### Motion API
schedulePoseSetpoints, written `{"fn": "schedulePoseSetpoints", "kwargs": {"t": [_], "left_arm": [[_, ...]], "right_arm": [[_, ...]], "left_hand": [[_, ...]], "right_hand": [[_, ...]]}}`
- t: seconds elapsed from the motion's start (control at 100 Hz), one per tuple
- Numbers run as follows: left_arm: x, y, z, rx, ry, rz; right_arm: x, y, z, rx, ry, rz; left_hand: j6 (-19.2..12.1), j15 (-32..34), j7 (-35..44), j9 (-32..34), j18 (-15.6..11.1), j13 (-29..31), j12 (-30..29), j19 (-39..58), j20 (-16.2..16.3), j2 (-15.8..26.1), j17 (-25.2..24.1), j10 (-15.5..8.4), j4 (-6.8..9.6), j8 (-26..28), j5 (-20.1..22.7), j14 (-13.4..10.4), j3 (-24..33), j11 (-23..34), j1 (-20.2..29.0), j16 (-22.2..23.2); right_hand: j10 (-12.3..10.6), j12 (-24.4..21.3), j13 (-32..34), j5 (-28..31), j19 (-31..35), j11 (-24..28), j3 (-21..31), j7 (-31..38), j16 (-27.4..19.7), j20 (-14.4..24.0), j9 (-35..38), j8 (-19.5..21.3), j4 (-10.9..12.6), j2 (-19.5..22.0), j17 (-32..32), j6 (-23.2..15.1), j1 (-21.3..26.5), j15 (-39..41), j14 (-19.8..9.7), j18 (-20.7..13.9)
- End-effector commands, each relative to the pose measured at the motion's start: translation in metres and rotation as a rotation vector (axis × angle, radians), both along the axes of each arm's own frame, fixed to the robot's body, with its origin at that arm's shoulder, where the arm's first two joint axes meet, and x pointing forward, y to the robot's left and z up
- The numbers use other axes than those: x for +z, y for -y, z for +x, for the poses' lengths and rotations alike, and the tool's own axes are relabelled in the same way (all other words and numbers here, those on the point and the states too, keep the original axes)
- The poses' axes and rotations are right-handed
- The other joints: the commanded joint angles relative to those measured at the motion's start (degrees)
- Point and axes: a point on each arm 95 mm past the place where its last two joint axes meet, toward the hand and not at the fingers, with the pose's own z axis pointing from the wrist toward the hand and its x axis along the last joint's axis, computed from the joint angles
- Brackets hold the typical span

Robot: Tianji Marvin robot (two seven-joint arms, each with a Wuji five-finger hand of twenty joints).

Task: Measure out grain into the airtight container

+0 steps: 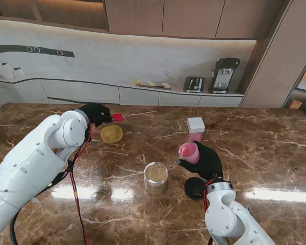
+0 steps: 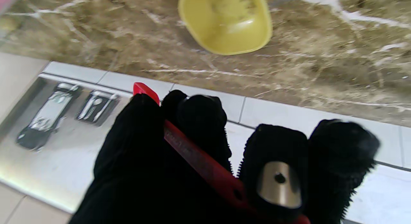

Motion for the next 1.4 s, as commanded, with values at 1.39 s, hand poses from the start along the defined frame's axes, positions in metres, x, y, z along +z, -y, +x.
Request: {"fn": "schedulePoseSetpoints", "kwargs": {"t": [1.39], "left_arm": [[-0.068, -0.01, 0.044, 0.087, -0.215, 0.107]], "right_arm": [[-0.006, 0.003, 0.004, -0.023, -0.044, -0.009]], "left_hand": [[2.4, 3.6, 1.3, 0.6, 2.0, 1.6, 1.5, 3.1, 2.3, 3.0, -3.4, 0.1, 1.16, -12.8, -2.6, 0.0, -1.2, -2.6, -0.4, 0.7]], "right_hand": [[-3.8, -1.2, 0.1, 2.7, -1.0, 1.6, 10.1, 4.4, 0.2, -1.2, 1.2, 0.4, -0.3, 9.2, -0.2, -7.0, 4.5, -0.2, -2.2, -1.0]]}}
